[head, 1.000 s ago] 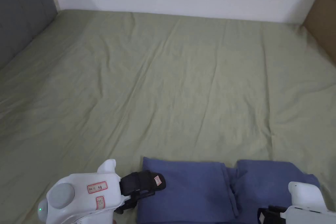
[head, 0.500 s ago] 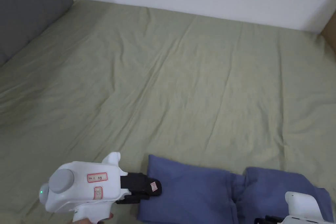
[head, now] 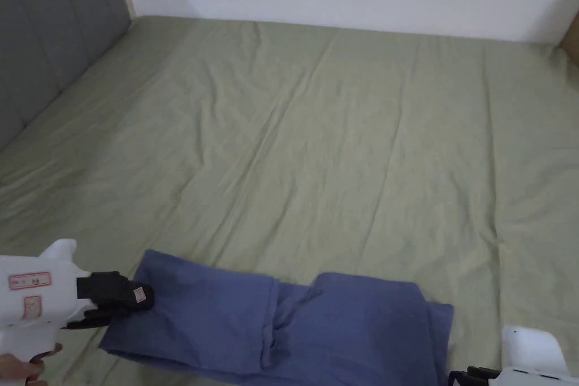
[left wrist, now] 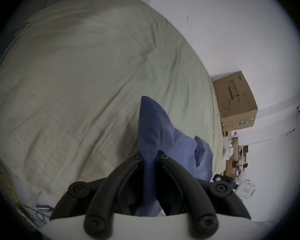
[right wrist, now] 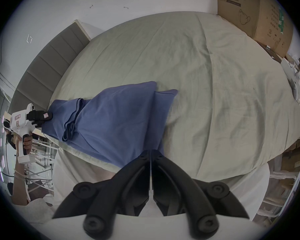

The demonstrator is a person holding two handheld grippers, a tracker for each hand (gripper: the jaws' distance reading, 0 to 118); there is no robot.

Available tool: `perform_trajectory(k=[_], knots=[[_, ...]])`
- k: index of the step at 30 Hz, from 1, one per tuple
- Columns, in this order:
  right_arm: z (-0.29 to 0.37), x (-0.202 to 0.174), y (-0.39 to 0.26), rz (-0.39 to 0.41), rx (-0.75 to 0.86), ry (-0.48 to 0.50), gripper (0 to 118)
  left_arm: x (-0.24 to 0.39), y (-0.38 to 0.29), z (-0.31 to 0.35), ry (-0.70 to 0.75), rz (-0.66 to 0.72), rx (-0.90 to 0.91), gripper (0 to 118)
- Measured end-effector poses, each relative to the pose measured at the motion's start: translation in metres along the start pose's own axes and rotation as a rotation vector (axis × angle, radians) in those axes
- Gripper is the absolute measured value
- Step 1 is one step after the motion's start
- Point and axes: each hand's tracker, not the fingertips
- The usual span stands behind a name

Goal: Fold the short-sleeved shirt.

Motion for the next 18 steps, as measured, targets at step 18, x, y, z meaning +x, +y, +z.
perform_trajectory(k=[18], knots=[[0.023,0.083,-0.019,-0.191,0.09,0.011,2,0.281,-0.067,-0.07,-0.233,-0.44,-0.157,12]])
